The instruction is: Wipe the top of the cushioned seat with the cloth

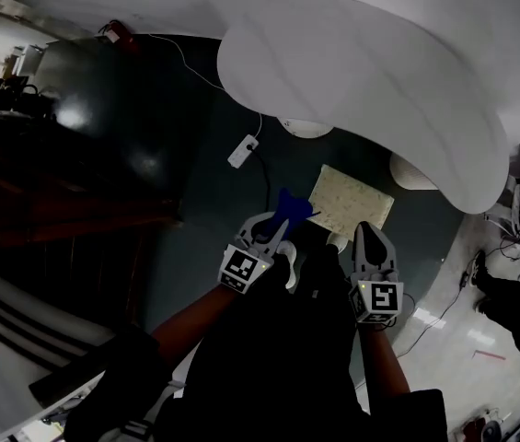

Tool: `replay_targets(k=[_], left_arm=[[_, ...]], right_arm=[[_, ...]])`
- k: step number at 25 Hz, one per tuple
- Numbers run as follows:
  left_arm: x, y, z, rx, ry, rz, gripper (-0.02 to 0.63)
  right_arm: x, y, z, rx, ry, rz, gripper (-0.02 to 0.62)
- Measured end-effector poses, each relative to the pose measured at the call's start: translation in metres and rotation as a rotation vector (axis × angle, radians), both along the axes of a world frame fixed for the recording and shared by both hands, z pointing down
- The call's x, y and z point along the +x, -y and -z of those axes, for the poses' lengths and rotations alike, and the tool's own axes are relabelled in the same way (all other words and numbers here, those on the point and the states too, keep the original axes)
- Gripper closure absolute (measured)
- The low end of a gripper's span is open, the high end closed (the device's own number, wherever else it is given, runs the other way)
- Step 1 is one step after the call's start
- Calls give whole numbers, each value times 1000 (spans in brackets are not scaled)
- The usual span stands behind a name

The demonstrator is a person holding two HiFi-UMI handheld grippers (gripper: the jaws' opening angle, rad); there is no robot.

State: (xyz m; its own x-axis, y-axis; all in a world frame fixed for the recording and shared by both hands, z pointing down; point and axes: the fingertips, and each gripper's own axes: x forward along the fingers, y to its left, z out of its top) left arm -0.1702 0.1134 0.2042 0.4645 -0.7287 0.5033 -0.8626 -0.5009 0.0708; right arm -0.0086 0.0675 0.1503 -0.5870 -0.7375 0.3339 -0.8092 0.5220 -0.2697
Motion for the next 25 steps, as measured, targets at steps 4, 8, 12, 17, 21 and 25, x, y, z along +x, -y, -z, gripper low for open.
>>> replay_targets(k=[4,8,12,17,21,25], left_arm=[[5,27,-40,-27,42,-23,569],[1,55,-87,-58,28,21,568],[5,83,-145,-107,-16,137,569],[11,99,-242,-169,23,191,569],[19,115,-302,-182,73,191,569],[15,127,-338,-158,124,184,569]], right_arm=[[0,31,-32,-17,-14,7,557],[-5,55,-64,-19,-26,-20,557],[-7,73,-115,-79,9,-59,557],[-16,82,-184,-144,90,-87,557],[-17,91,-234,-175,90,-76,557],[-16,98,-270,-197,77,-60,557]])
